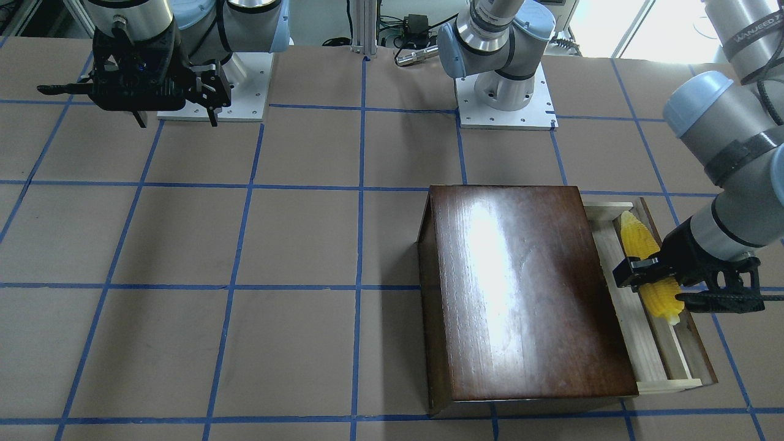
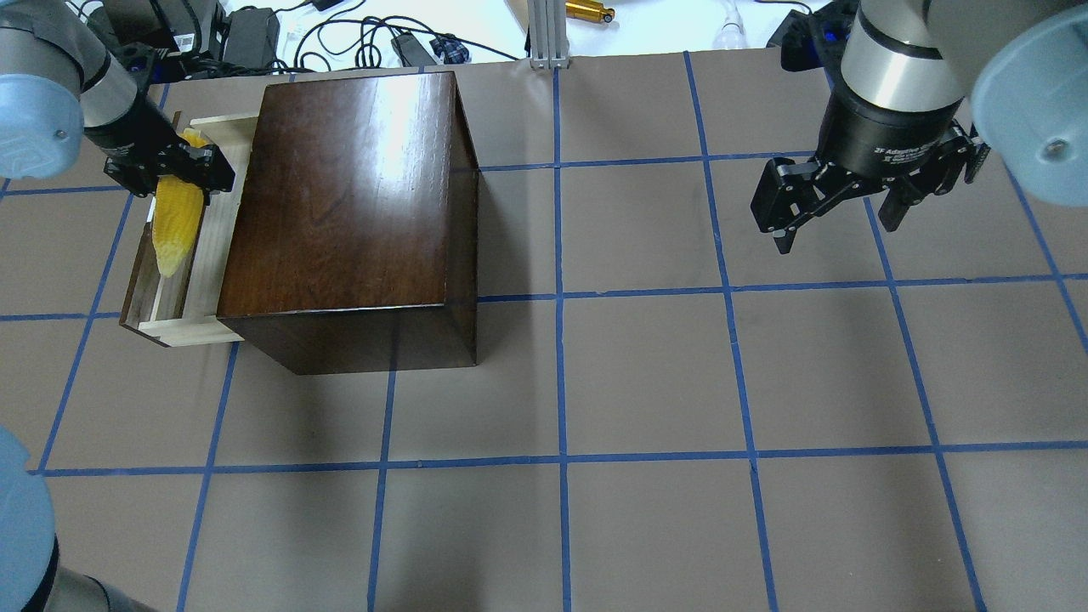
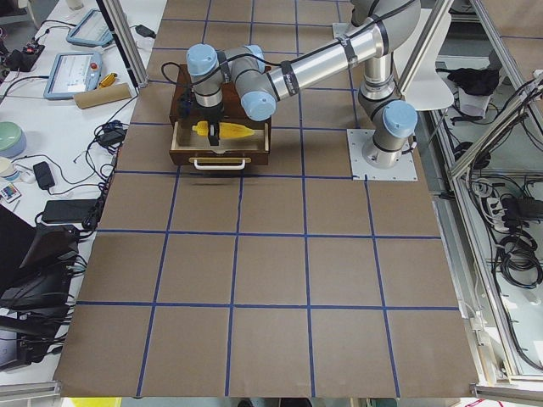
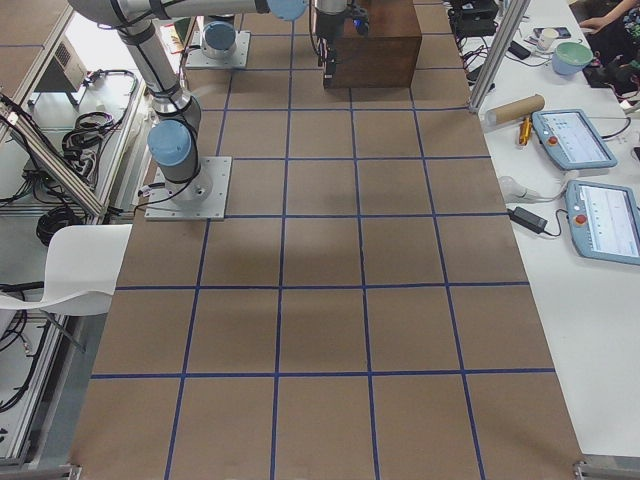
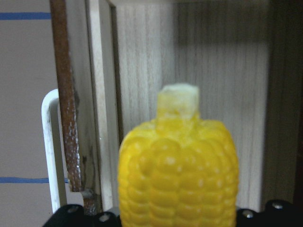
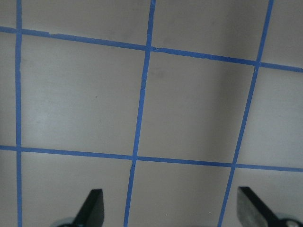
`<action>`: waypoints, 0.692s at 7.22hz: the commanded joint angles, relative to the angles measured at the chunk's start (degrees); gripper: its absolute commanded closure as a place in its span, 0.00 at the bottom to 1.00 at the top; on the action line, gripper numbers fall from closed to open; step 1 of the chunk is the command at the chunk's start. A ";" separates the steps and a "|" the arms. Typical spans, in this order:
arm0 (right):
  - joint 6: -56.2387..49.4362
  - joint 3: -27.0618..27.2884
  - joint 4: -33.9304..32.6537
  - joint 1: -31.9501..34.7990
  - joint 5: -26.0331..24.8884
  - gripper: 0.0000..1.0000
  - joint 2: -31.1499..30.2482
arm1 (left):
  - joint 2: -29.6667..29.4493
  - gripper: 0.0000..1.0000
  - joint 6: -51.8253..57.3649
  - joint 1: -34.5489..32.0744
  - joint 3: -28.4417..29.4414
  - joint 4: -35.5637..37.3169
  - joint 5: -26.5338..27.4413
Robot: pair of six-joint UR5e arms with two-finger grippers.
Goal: Open drawer and put corn inside
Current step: 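Lower the corn into the drawer and open the left gripper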
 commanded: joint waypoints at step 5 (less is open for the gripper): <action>-0.05 0.00 -0.03 0.00 0.00 0.00 0.00 | 15.26 0.00 -0.39 -0.71 0.69 -18.14 0.47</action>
